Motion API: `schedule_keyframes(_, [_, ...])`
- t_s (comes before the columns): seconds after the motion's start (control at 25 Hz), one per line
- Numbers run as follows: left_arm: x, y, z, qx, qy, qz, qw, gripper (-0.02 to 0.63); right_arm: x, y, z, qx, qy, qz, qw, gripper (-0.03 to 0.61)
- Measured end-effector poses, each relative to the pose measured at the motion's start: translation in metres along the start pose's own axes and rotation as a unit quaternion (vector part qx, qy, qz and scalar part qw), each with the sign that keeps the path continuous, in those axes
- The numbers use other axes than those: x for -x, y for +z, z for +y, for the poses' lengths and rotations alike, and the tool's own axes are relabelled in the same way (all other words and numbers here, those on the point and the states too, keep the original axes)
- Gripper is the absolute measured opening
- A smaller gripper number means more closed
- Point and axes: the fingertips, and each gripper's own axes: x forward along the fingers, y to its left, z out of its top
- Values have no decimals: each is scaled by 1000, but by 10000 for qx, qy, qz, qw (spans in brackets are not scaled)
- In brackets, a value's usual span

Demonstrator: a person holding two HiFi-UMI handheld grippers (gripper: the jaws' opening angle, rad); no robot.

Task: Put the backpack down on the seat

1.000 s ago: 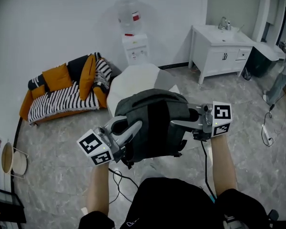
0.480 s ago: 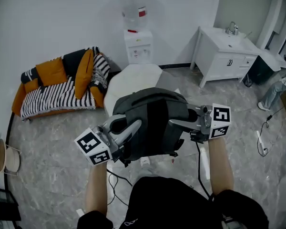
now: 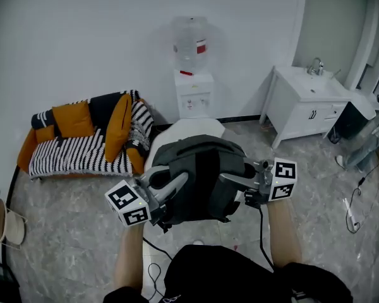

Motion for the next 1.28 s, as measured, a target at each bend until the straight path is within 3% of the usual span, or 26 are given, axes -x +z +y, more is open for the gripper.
schedule_keyframes(0.28, [-18, 15, 54, -89, -162, 14, 9998, 44, -12, 12, -53, 61, -56, 106, 9999, 40])
schedule_keyframes(0.56, [-25, 12, 99, 183, -81, 45, 9998, 45, -27, 14, -99, 46, -65, 17, 10000, 40])
schedule_keyframes(0.96, [-14, -1, 130, 434, 205, 70, 9988, 45, -46, -4, -128, -307, 23, 46, 9995, 40])
schedule_keyframes(1.28, [-20, 2, 135, 528, 103, -67, 9985, 46, -47, 5, -133, -46, -203, 74, 9998, 40])
